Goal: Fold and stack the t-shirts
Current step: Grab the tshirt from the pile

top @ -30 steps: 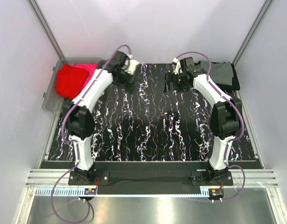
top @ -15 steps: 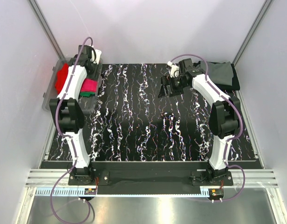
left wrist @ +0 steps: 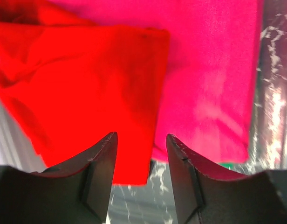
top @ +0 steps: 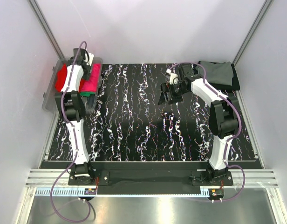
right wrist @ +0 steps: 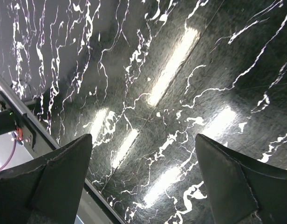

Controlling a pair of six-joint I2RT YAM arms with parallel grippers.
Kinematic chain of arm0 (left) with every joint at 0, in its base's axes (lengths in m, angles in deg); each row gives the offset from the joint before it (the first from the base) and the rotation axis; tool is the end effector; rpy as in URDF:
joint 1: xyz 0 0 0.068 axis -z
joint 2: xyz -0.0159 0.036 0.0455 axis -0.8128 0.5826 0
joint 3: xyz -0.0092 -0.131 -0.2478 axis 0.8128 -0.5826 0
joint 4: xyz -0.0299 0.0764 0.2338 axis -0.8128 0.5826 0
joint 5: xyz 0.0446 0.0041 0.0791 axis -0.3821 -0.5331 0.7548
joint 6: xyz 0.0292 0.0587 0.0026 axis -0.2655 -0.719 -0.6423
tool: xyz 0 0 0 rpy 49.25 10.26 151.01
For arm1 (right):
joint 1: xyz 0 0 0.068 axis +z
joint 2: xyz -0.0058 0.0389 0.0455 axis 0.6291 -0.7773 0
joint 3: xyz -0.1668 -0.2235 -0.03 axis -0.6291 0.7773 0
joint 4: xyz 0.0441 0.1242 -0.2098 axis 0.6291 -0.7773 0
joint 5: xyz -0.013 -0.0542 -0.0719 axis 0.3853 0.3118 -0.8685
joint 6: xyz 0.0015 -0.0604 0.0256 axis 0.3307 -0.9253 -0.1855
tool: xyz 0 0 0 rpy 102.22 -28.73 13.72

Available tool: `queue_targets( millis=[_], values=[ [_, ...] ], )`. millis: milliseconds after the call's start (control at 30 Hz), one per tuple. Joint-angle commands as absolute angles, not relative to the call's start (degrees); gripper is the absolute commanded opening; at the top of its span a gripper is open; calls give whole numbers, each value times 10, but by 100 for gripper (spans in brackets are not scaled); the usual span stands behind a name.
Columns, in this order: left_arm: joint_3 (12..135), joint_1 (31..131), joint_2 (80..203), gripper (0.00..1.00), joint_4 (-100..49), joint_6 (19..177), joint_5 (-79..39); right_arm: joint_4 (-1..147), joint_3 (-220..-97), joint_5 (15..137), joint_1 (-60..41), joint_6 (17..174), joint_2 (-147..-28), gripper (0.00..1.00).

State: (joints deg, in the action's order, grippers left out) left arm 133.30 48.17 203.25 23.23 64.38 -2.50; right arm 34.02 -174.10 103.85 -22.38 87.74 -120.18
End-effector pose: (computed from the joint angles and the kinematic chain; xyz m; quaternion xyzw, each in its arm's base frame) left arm 0.5281 0.0657 0.2365 0.1054 0.9374 0.1529 0.2945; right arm 0.3934 0.1488 0.2269 -0.2129 0.9021 0.3270 0.1844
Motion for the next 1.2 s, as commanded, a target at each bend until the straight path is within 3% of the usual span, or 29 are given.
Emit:
queue_targets(
  millis=[0,167,333,600,733,833,867,900,1033,1167],
  values=[
    [1370,478,2055,52,209,628,2,354,-1731,1061,-218,864,-1166,98],
    [1388,465,2090,53,195,627,12,355,-1719,1062,-218,865,-1167,98],
    [1390,460,2100,41,192,628,13,355,-1723,1060,-218,865,-1175,98],
    [1392,458,2090,40,178,632,24,360,-1744,1065,-218,869,-1200,98],
    [1394,458,2094,22,172,621,33,361,-1746,1067,-218,871,-1206,98],
    [1396,457,2090,28,171,625,33,360,-1746,1070,-218,871,-1209,98],
    [1395,458,2089,42,171,627,31,361,-1746,1070,-218,871,-1209,98],
    [1395,458,2087,45,171,627,31,361,-1745,1071,-218,871,-1209,98],
    [1391,458,2087,45,172,621,30,361,-1744,1072,-218,871,-1212,99],
    [1392,458,2089,53,170,624,40,361,-1747,1073,-218,870,-1213,99]
  ],
)
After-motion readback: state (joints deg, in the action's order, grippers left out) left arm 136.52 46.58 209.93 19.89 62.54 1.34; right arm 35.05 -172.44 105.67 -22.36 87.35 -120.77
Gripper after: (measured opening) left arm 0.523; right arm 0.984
